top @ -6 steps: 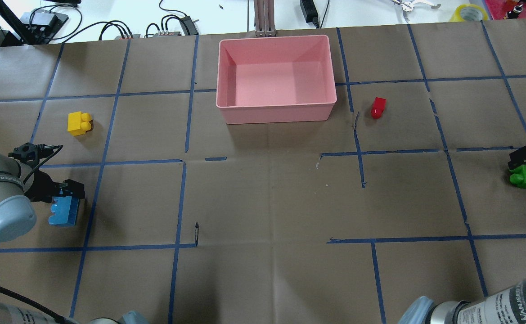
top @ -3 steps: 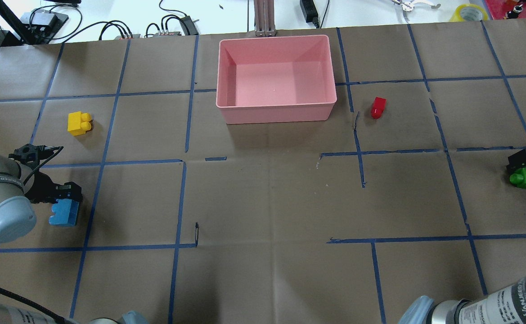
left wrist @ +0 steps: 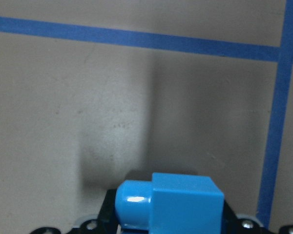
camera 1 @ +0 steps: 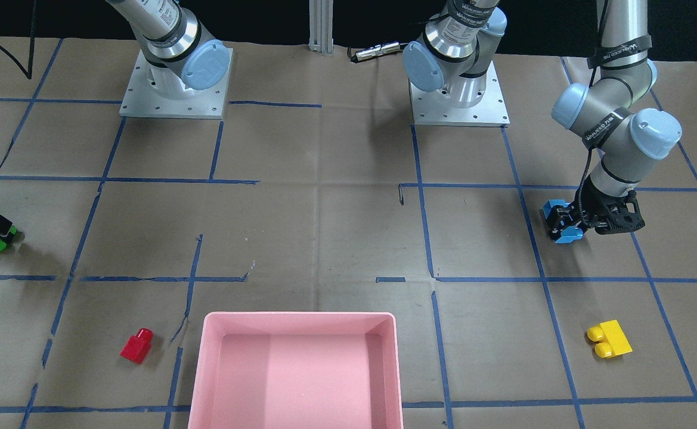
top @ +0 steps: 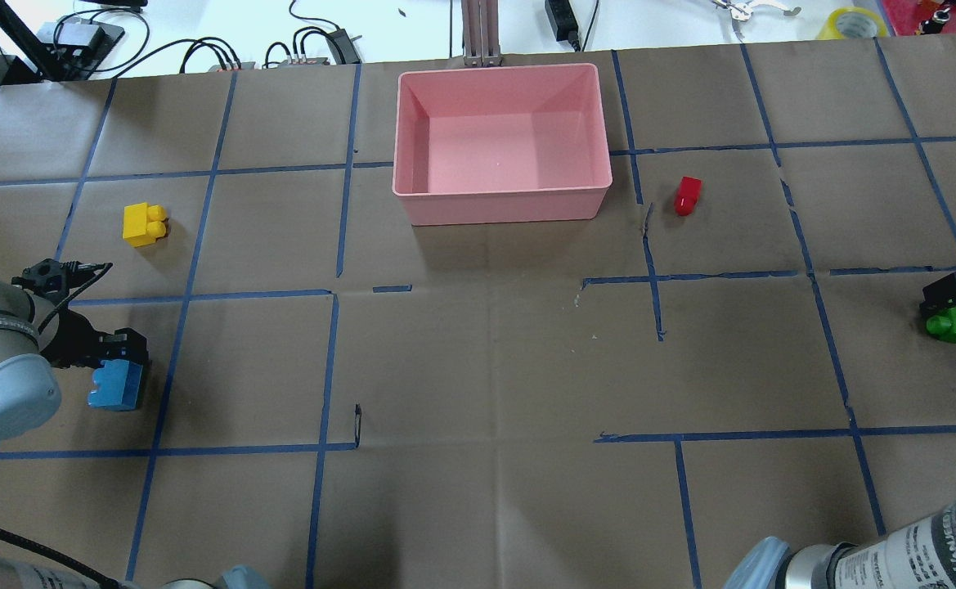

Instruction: Put all blocks into box

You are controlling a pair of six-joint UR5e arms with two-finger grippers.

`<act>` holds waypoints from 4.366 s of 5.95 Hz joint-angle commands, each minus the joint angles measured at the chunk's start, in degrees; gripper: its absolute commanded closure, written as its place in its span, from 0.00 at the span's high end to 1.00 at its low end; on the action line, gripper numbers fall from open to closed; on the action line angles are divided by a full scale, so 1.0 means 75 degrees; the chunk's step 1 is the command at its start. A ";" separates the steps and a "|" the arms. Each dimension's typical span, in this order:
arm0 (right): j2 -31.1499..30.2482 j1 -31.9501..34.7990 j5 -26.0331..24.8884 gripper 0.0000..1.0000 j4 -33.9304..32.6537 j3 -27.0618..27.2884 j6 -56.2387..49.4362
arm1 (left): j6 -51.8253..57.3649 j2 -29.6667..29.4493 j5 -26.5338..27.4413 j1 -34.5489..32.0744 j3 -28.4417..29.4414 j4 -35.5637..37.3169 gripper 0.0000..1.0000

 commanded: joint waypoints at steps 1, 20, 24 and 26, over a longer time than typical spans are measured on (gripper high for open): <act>0.0003 -0.0003 -0.0025 0.58 -0.0042 0.0000 -0.0008 | -0.0026 0.0508 -0.0003 -0.0077 0.0825 -0.1373 0.09; -0.0606 0.0079 -0.0096 0.09 0.0742 -0.0363 0.0121 | -0.6121 -0.3707 0.0724 -0.6442 1.0489 -0.5933 0.08; -0.1085 0.0707 -0.0049 0.02 0.2095 -0.1341 0.0481 | -0.6073 -0.3811 0.0618 -0.6452 1.0454 -0.5933 0.08; -0.1227 0.1796 0.0056 0.01 0.3722 -0.2817 0.1393 | -0.6481 -0.4337 0.0595 -0.6954 1.0430 -0.5875 0.09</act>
